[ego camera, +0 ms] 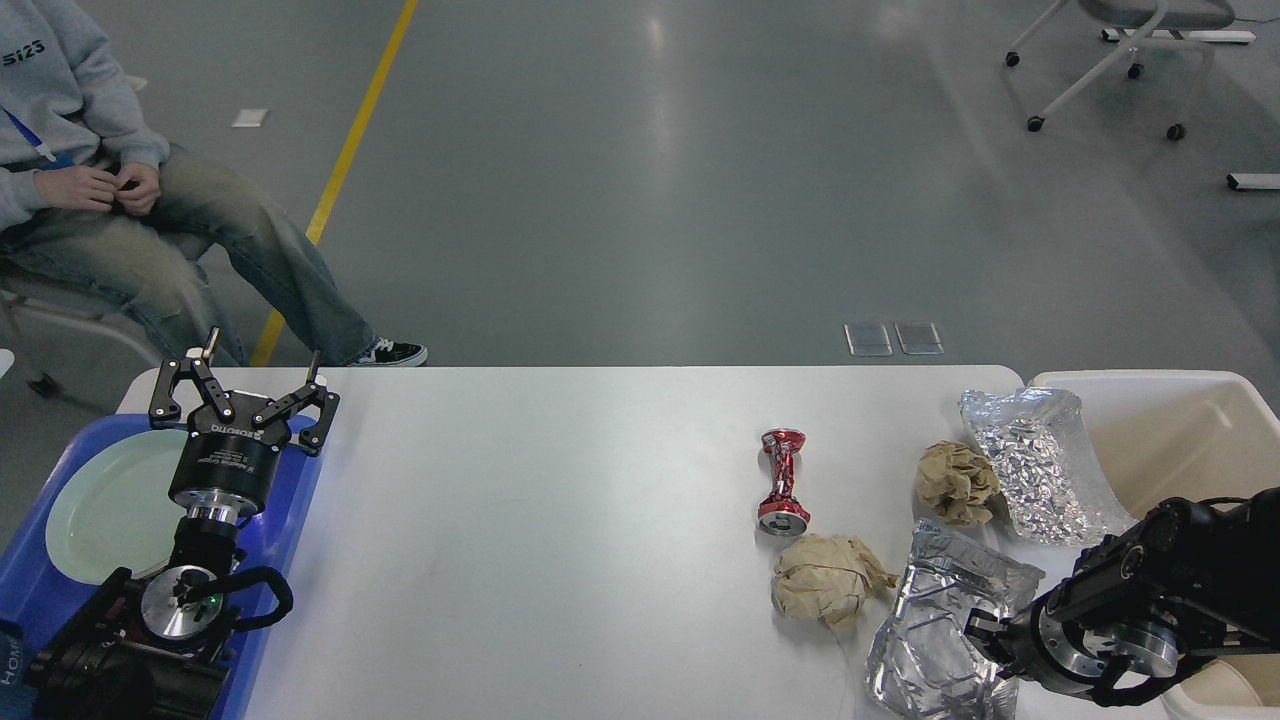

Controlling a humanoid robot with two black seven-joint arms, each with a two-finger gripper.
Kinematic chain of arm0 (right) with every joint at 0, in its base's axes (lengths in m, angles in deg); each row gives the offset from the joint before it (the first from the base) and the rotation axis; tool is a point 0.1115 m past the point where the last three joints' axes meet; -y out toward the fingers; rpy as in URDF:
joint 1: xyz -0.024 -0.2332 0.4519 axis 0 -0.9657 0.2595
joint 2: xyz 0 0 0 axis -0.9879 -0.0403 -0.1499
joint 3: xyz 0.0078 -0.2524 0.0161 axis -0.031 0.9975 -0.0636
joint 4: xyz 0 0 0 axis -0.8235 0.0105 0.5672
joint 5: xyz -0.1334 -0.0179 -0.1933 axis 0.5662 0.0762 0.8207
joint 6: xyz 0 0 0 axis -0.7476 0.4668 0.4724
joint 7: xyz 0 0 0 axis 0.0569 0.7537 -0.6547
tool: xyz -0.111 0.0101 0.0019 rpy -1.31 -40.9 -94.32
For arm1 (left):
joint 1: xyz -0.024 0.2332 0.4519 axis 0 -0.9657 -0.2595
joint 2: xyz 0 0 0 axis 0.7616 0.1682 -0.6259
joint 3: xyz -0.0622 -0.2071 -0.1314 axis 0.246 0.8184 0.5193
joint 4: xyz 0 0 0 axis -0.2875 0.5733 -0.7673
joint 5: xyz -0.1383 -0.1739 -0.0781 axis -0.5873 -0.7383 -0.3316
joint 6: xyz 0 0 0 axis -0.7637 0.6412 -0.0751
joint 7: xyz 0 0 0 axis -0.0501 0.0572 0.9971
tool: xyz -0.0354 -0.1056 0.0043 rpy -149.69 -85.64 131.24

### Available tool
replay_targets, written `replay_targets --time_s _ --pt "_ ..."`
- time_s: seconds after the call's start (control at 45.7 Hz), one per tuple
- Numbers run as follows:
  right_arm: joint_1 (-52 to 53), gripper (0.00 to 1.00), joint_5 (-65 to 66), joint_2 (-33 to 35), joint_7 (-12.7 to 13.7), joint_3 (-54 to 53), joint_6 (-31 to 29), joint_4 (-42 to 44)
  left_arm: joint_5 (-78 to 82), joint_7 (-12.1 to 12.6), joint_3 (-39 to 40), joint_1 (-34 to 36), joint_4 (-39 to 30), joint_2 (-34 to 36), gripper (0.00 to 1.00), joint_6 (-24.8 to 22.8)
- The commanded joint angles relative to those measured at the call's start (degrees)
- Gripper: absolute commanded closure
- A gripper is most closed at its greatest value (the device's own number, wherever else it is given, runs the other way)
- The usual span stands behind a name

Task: Tidy desktop
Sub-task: 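Grasp the foil packet and lift it toward the bin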

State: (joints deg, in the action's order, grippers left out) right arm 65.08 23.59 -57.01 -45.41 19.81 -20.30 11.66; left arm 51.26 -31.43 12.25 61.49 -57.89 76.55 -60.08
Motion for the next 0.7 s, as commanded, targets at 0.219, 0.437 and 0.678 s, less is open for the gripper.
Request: replay_targets --time_s 0.219,0.437,0.678 --pt "12.3 1.0 -1.2 9.9 -0.3 0.6 -13.7 -7.4 0.0 0.0 0.0 0.0 0.0 0.0 0.04 0.0" --pt "31.9 1.0 -0.6 13.8 -0.2 7.0 -30.1 -14.4 0.0 0.0 0.0 0.0 0.0 0.0 0.04 0.0" --pt "49.2 1.0 -0.6 13.9 -0.1 14.8 -39.2 -17.4 0.0 0.0 0.0 0.0 0.0 0.0 0.04 0.0"
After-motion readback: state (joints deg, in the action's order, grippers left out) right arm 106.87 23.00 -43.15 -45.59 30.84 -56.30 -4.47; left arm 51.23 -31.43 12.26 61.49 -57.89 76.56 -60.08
